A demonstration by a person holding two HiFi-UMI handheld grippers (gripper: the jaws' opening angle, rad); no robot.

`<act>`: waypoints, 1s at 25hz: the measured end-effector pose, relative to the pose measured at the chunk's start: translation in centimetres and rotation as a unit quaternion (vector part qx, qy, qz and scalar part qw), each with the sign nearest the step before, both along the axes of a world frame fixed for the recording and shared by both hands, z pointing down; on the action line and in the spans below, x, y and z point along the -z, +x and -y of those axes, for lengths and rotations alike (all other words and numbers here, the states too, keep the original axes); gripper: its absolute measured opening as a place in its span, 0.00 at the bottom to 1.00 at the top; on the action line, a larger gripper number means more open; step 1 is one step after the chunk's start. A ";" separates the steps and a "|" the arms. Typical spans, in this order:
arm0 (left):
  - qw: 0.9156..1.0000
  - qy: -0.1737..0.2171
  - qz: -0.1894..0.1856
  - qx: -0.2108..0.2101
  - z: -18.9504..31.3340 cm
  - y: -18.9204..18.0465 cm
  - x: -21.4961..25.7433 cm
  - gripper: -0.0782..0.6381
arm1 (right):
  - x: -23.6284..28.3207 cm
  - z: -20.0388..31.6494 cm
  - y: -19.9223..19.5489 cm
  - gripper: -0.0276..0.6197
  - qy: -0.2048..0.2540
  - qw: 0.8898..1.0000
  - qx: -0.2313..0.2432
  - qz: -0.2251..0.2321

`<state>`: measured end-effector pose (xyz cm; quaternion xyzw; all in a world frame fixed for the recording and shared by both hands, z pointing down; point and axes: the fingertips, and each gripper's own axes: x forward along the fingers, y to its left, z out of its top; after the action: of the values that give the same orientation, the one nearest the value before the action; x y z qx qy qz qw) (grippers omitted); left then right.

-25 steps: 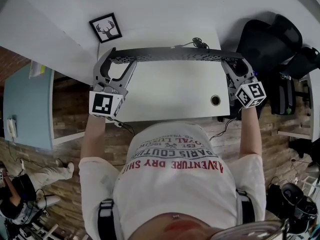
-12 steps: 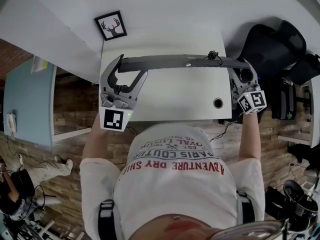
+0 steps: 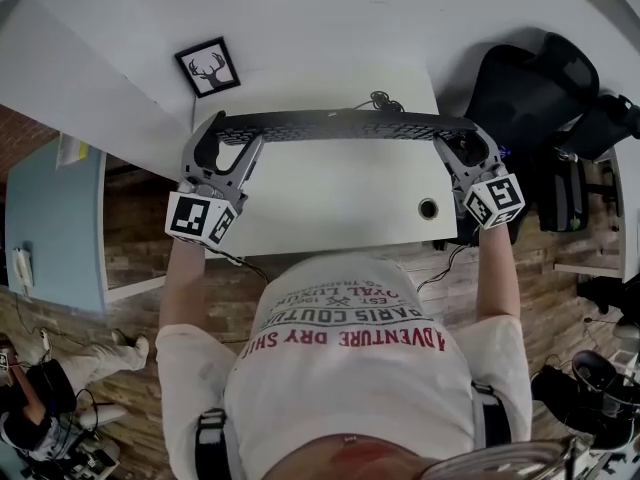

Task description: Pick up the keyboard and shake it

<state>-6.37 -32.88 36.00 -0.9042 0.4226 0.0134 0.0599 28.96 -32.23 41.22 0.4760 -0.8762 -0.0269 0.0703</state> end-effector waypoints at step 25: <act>0.994 -0.066 -0.054 -0.070 1.6 -5.5 -5.0 0.56 | 5.9 -3.4 -6.8 0.44 0.216 0.966 -0.056 -0.130</act>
<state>-11.82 -34.49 41.00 -0.9316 0.3608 0.0380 -0.0238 22.17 -28.79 35.29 0.5208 -0.8048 -0.2732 0.0804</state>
